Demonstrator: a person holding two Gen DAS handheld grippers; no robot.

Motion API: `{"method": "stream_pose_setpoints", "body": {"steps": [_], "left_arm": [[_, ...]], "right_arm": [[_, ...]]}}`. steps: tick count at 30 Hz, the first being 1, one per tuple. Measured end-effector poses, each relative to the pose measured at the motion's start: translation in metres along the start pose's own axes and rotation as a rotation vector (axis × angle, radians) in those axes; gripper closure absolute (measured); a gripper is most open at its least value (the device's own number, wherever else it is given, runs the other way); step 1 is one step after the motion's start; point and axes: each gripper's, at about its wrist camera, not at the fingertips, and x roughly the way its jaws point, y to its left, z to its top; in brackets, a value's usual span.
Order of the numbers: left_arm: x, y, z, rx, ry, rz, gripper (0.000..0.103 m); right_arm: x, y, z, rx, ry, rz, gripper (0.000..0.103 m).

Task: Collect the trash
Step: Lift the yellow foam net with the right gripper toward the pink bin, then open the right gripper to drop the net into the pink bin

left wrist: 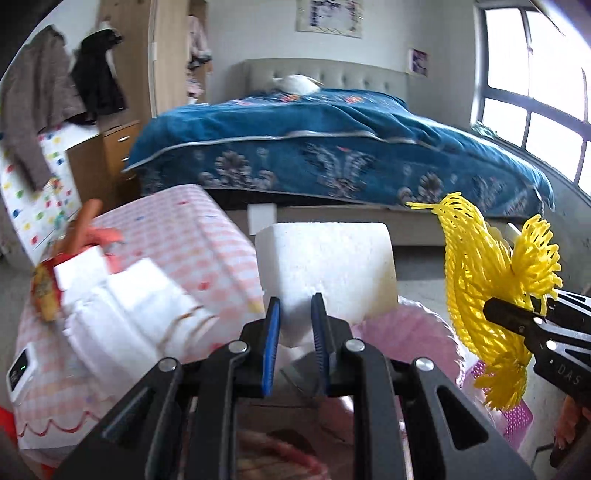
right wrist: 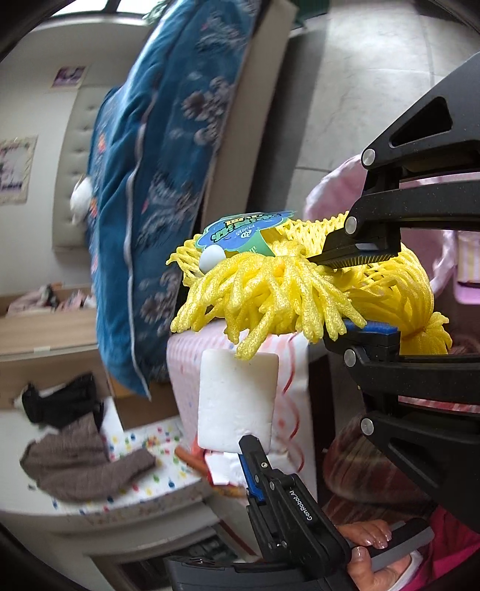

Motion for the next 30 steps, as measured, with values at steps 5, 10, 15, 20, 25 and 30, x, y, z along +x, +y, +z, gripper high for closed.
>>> {"method": "stream_pose_setpoints", "body": {"steps": [5, 10, 15, 20, 25, 30], "left_arm": [[0.028, -0.036, 0.0, 0.039, 0.046, -0.047, 0.086], [0.057, -0.052, 0.001, 0.041, 0.09, -0.092, 0.084], [0.075, -0.055, 0.002, 0.035, 0.131, -0.112, 0.07], [0.069, -0.046, 0.004, 0.001, 0.111, -0.129, 0.05], [0.047, -0.023, 0.01, -0.052, 0.073, -0.101, 0.046], [0.021, 0.0, 0.011, -0.076, 0.022, -0.058, 0.044]], "right_arm": [[0.011, -0.03, -0.012, 0.056, 0.015, -0.017, 0.078], [0.022, -0.049, -0.018, 0.077, 0.028, -0.014, 0.076], [0.044, -0.065, -0.021, 0.116, 0.062, 0.004, 0.071], [0.058, -0.069, -0.024, 0.13, 0.105, -0.015, 0.043], [0.055, -0.067, -0.02, 0.121, 0.116, -0.04, 0.028], [0.053, -0.056, -0.011, 0.067, 0.113, -0.083, 0.019]]}}
